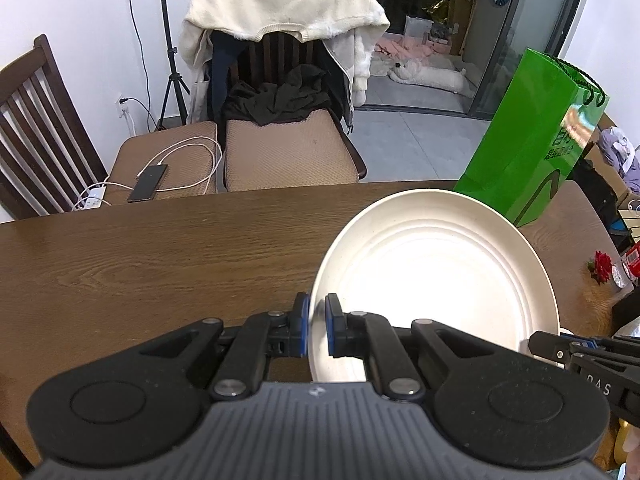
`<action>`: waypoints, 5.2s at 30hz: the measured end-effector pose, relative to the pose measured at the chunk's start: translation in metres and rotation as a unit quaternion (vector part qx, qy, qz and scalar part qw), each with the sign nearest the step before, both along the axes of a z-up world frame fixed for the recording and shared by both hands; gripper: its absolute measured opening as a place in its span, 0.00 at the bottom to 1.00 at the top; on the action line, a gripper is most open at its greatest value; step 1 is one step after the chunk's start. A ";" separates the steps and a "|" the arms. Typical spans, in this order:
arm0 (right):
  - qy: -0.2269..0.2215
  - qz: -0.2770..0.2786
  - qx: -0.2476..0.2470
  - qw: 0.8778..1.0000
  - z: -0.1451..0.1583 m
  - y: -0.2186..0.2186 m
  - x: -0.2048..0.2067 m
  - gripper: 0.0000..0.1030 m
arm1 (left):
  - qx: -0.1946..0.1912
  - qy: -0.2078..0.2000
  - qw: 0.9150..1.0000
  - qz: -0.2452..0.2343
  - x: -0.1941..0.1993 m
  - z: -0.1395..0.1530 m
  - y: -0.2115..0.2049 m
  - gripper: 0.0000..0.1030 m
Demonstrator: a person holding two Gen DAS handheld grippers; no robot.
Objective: Organize plates and bowls
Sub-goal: 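Lift the cream plate with both grippers and turn back toward the bowls, then carry the held cream plate with both grippers toward the stacked cream plates, then lower the held cream plate onto the stacked cream plates with both grippers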
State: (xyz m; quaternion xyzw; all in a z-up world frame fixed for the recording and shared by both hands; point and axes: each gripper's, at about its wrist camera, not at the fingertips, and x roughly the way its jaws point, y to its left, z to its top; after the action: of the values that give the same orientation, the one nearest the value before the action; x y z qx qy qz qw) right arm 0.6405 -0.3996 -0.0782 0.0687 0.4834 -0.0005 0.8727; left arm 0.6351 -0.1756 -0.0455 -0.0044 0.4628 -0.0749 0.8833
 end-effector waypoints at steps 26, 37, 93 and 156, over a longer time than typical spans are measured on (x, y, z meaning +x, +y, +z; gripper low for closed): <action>-0.007 0.026 0.001 1.000 0.023 0.030 -0.053 0.10 | 0.002 -0.011 1.000 0.025 -0.061 0.024 0.033 0.09; -0.006 0.037 -0.003 0.999 0.030 0.046 -0.079 0.10 | 0.002 -0.011 0.999 0.037 -0.088 0.029 0.047 0.09; -0.007 0.117 -0.005 0.993 0.035 0.128 -0.222 0.11 | -0.016 -0.019 0.993 0.117 -0.256 0.045 0.137 0.09; 0.022 0.050 -0.026 0.998 -0.002 0.059 -0.351 0.11 | -0.042 0.020 0.998 0.049 -0.361 -0.001 0.072 0.09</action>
State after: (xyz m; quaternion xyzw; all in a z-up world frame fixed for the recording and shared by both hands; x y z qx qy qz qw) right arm 0.2894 -0.3402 -0.0803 0.0220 0.5054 0.0296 0.8621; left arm 0.2745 -0.1031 -0.0469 -0.0655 0.4759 -0.0510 0.8756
